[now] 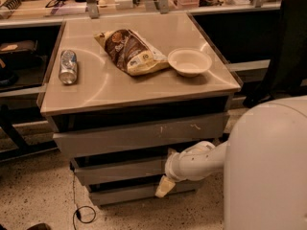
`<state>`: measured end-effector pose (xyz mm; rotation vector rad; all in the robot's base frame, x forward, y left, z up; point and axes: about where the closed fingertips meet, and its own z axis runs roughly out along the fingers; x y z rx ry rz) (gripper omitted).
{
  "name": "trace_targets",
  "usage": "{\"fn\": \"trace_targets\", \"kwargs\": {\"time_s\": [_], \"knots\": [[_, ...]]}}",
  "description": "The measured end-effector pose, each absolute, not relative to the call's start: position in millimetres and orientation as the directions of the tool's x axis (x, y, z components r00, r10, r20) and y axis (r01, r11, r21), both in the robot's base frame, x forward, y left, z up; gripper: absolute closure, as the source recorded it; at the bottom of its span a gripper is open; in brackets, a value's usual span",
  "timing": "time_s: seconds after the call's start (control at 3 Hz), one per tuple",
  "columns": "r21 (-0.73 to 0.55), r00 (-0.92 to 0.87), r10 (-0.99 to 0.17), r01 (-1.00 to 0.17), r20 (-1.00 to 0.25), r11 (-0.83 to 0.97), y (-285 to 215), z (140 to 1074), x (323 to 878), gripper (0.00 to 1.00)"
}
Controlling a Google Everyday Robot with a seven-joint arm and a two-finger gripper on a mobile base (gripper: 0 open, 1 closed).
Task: Open middle drawer
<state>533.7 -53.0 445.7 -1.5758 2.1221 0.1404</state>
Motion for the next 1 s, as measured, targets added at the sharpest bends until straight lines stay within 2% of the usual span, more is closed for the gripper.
{"fn": "trace_targets", "kwargs": {"time_s": [0.33,1.0], "knots": [[-0.176,-0.219,-0.885,-0.934,-0.411,0.313,-51.6,420.7,526.8,0.00],[-0.252,-0.137,-0.904,-0.934,-0.406,0.255,-43.2,432.0,552.8,0.00]]}}
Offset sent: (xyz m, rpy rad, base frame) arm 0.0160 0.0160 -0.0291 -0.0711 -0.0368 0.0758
